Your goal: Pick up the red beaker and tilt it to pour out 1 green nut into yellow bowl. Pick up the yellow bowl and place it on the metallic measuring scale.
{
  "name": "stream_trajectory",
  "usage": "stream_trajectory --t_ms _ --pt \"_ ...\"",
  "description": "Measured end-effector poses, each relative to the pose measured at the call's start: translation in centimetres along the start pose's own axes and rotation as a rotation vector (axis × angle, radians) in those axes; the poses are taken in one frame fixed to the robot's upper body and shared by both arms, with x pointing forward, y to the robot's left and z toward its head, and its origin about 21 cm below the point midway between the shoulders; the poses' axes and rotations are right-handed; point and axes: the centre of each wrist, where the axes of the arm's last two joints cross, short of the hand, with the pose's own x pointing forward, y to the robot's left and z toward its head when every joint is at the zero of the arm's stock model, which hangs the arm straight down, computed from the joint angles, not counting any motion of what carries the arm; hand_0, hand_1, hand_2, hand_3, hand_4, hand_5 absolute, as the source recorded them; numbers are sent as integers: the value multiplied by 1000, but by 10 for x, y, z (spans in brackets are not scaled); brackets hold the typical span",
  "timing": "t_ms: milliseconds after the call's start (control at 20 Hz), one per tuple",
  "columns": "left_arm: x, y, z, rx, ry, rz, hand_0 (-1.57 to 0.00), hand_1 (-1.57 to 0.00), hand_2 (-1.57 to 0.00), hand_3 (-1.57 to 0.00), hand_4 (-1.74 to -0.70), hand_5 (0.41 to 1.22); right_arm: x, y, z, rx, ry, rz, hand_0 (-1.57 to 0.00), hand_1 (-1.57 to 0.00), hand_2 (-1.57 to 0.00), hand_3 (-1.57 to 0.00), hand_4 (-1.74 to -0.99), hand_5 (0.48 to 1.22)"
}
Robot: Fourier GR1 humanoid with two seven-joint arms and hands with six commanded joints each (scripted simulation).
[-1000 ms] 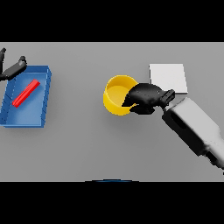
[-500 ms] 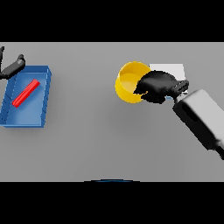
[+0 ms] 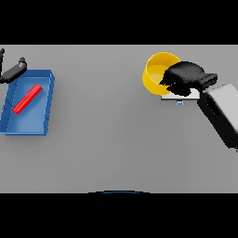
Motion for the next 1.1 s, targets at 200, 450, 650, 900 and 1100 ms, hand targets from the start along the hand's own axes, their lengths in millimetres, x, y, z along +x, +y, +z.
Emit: stream_trajectory --t_ms 200,450,650,900,1100 --pt "3 5 6 5 15 14 1 1 1 1 -822 765 -30 10 0 2 142 -36 -1528 -1435 -1502 -1471 -1728 1221" --pt "4 5 9 8 32 19 1 1 1 1 -842 775 -52 18 -2 4 194 -69 -1500 -1344 -1429 -1538 -1730 1221" --pt "2 9 9 19 42 7 1 1 1 1 -845 785 -57 29 -5 28 197 -72 -1404 -1221 -1336 -1558 -1730 1221" --pt "0 8 4 13 53 14 1 1 1 1 -841 772 -61 31 -8 27 221 -93 -1404 -1181 -1293 -1543 -1670 1221" --pt "0 5 5 10 39 18 1 1 1 1 -847 771 -62 30 -7 49 237 -132 -1053 -781 -776 -982 -1580 1037"
